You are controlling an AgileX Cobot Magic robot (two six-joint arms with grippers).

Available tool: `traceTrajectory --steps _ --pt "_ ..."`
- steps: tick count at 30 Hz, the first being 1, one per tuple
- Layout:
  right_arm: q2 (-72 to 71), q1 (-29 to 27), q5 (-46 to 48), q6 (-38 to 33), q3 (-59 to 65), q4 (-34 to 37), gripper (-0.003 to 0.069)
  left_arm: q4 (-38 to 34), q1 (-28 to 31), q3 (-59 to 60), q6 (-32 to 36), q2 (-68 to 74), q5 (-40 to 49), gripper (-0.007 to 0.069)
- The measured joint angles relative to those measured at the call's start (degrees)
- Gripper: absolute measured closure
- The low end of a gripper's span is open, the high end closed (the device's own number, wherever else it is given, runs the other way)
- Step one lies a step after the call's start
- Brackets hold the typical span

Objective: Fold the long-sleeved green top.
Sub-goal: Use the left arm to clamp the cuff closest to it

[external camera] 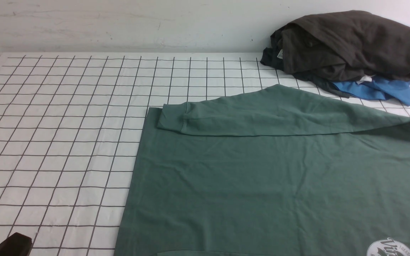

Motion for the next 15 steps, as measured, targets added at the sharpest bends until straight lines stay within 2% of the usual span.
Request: traceTrajectory --steps 4,8,11,14,15 --pt "0.0 0.0 -0.1 -0.2 0.0 1.2 0.0673 -0.4 0.0 0.0 3.5 0.0 0.0 0.0631" --pt "0.0 0.0 -0.1 -1.0 0.0 1.1 0.0673 -0.4 0.0 -2.2 18.8 0.0 1.6 0.0631" --pt "0.0 0.0 0.4 -6.7 -1.0 0.0 0.0673 -0.4 0.0 -7.5 31.2 0.0 4.6 0.0631" --pt "0.9 0.0 0.4 -14.4 -6.0 -3.2 0.0673 0.0 0.0 -12.9 39.6 2.8 10.6 0.0631" --pt "1.2 0.0 0.3 -15.0 -6.5 -3.2 0.0673 0.0 0.0 -12.9 39.6 3.2 11.1 0.0631"
